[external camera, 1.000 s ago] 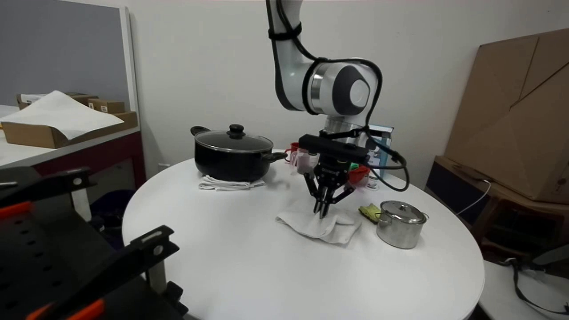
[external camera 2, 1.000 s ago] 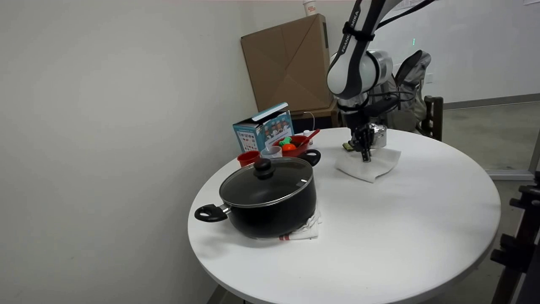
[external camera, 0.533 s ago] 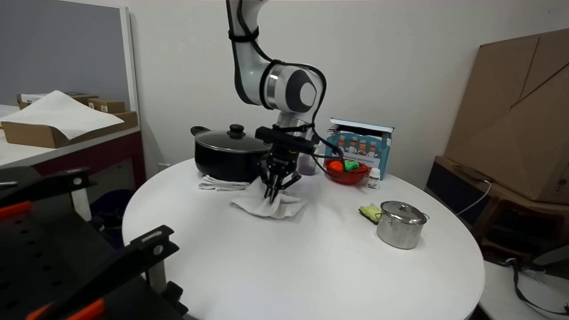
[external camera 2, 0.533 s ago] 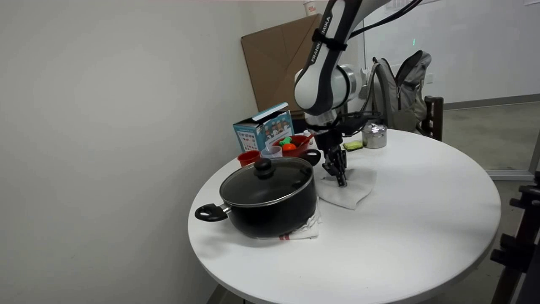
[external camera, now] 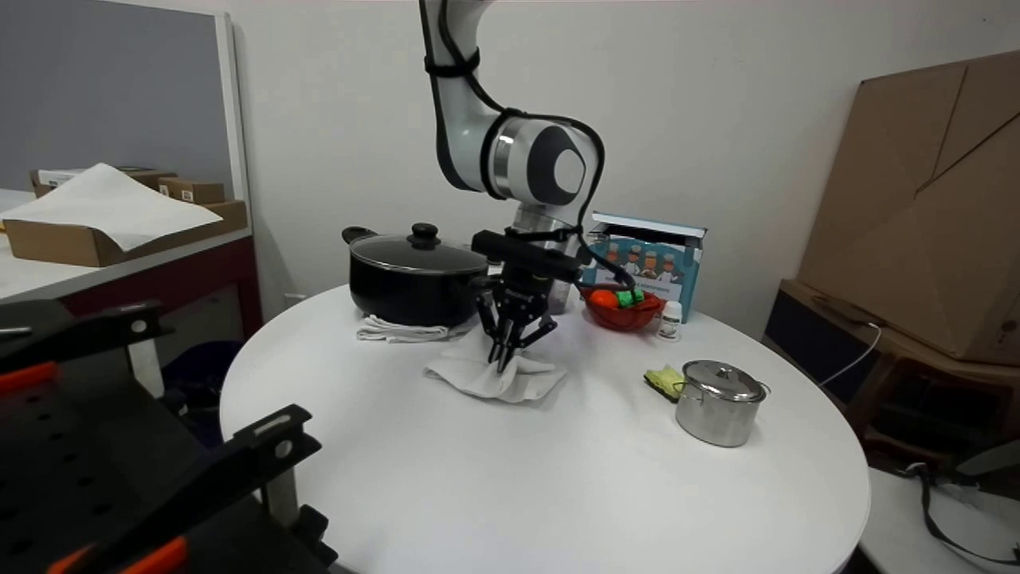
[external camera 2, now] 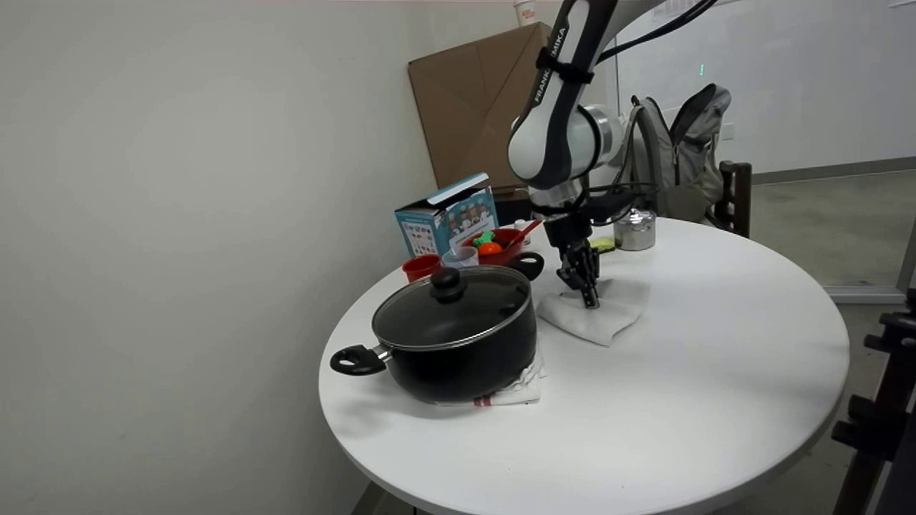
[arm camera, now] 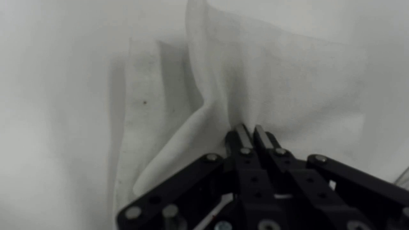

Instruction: Use the white towel to wipe the table

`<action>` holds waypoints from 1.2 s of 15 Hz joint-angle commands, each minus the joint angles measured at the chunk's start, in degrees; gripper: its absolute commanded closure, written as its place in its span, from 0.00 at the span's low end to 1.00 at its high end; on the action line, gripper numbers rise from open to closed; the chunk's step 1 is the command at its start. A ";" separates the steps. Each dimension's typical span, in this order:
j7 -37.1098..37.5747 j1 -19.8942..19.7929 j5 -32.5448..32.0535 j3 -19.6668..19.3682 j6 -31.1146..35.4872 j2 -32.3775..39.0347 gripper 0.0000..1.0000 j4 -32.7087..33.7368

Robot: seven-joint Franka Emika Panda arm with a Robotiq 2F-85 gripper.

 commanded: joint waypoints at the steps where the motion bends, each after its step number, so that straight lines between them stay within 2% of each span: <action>1: 0.42 -3.08 1.12 -1.92 2.15 -1.88 0.98 -4.75; 5: 1.00 -6.30 1.73 -3.54 3.85 -6.14 0.98 -12.31; 10: 3.06 -7.67 0.98 -7.73 5.94 -10.78 0.98 -21.89; 18: 5.16 -10.42 0.53 -13.24 5.51 -12.78 0.98 -22.22</action>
